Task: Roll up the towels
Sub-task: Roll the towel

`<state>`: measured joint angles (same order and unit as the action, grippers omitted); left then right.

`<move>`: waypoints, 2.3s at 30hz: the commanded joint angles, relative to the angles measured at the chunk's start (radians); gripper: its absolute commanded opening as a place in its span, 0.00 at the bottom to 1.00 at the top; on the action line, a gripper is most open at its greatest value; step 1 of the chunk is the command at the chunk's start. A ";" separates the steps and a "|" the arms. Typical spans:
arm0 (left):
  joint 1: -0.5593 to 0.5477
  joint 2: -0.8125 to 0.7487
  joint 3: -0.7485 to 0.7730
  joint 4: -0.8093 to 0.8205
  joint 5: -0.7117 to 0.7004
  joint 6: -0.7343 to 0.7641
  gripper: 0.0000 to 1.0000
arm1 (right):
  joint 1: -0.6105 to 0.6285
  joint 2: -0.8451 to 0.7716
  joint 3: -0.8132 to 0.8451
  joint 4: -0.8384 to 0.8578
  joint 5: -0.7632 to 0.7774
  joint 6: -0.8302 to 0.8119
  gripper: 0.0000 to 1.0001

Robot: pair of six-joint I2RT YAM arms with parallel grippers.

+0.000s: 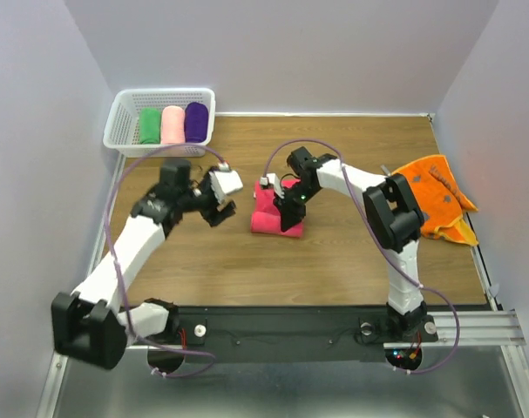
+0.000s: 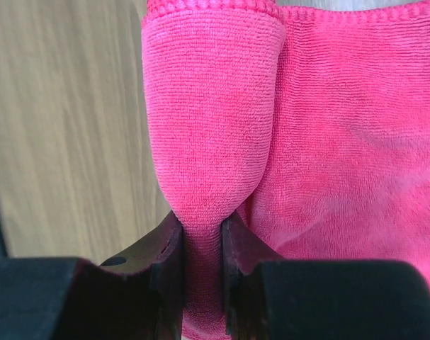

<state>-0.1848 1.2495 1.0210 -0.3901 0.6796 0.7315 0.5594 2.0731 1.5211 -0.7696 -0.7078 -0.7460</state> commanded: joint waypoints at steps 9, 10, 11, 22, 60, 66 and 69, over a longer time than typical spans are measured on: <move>-0.585 -0.084 -0.380 0.539 -0.564 0.242 0.80 | -0.064 0.390 0.338 -0.543 -0.251 -0.061 0.12; -0.600 -0.029 -0.369 0.551 -0.577 0.252 0.80 | -0.067 0.397 0.338 -0.545 -0.251 -0.064 0.12; -0.614 0.000 -0.348 0.556 -0.587 0.258 0.80 | -0.067 0.401 0.338 -0.545 -0.248 -0.065 0.13; -0.665 0.227 -0.285 0.582 -0.578 0.388 0.81 | -0.081 0.426 0.332 -0.557 -0.256 -0.061 0.16; -0.659 0.340 -0.185 0.425 -0.482 0.318 0.80 | -0.098 0.423 0.336 -0.565 -0.216 -0.076 0.18; -0.653 0.424 -0.130 0.352 -0.416 0.316 0.60 | -0.101 0.426 0.366 -0.576 -0.225 -0.073 0.21; -0.627 0.481 -0.075 0.255 -0.336 0.293 0.43 | -0.110 0.410 0.418 -0.576 -0.216 -0.050 0.33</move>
<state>-0.8330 1.6733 0.8936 -0.0254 0.2413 1.0542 0.4641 2.4619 1.8877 -1.3674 -1.0405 -0.7784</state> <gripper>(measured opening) 0.507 0.263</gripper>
